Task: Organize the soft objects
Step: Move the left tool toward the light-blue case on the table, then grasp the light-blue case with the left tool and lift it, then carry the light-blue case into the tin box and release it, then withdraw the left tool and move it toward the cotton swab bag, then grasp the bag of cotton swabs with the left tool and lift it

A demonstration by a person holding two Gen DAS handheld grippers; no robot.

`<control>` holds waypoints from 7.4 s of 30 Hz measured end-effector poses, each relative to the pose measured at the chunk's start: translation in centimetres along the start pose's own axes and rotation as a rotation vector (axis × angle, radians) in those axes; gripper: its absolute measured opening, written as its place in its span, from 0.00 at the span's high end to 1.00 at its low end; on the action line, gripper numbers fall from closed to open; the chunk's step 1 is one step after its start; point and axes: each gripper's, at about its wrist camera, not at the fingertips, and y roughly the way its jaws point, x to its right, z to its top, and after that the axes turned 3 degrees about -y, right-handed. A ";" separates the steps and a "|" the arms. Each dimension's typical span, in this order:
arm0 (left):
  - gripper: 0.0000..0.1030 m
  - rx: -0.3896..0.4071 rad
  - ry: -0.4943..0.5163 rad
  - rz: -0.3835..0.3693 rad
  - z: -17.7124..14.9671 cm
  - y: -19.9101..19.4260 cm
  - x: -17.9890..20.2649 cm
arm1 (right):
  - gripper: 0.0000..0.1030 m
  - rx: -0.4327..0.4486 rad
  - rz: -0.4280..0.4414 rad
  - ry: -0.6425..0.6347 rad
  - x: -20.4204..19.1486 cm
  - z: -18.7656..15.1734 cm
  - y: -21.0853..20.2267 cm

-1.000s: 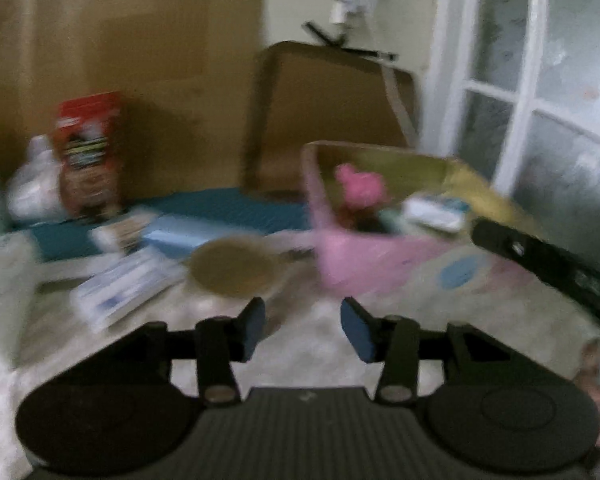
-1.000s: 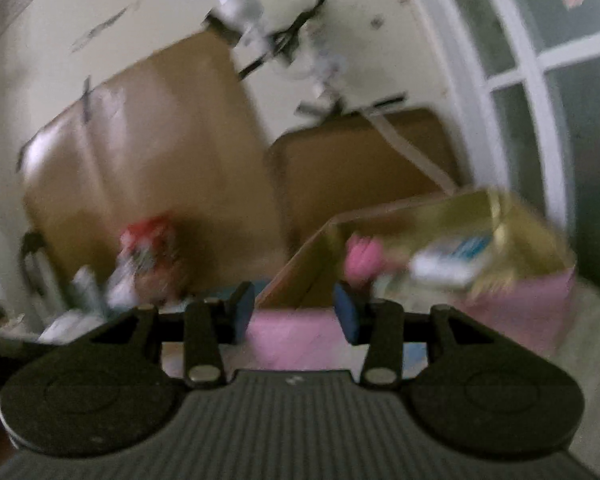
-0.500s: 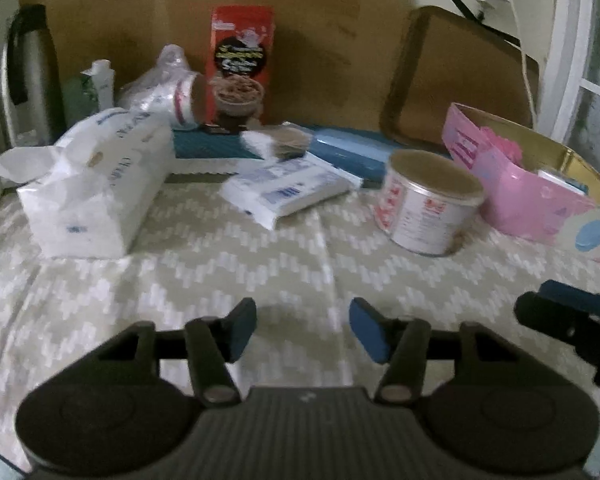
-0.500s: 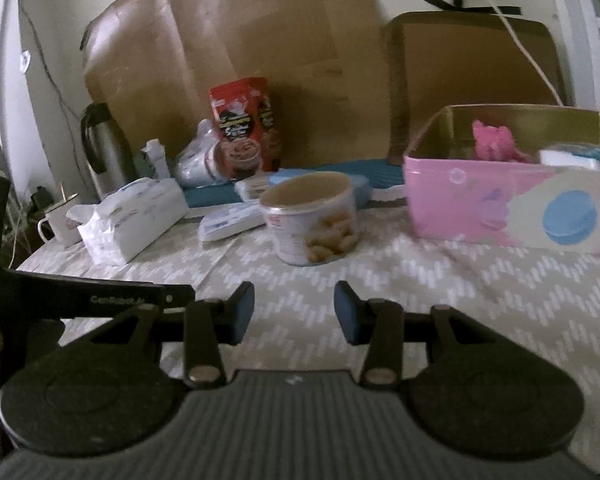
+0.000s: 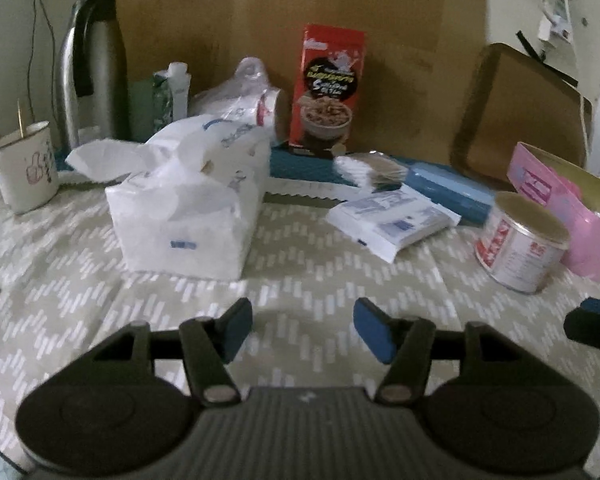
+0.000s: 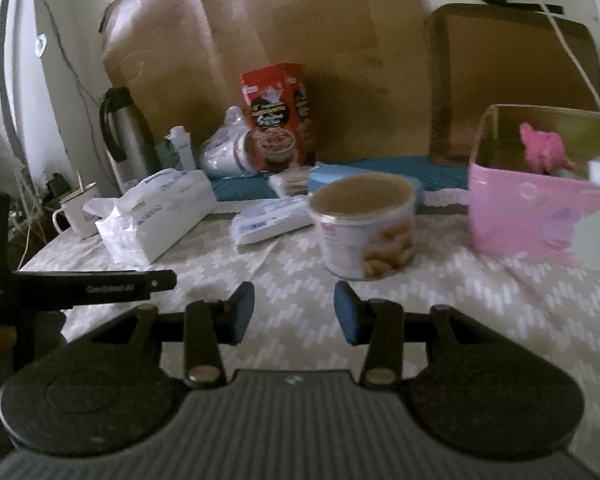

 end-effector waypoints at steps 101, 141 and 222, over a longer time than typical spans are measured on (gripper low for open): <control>0.54 -0.127 -0.093 -0.384 -1.9 -3.3 6.0 | 0.44 -0.164 0.119 -0.260 -3.2 -2.9 -1.6; 0.53 0.025 0.237 -0.369 2.3 -4.4 21.3 | 0.40 0.274 -0.312 0.100 10.4 0.3 -10.4; 0.43 0.044 -0.200 -0.314 -0.6 -2.4 -8.3 | 0.58 -0.349 0.218 -0.114 -6.0 3.5 5.9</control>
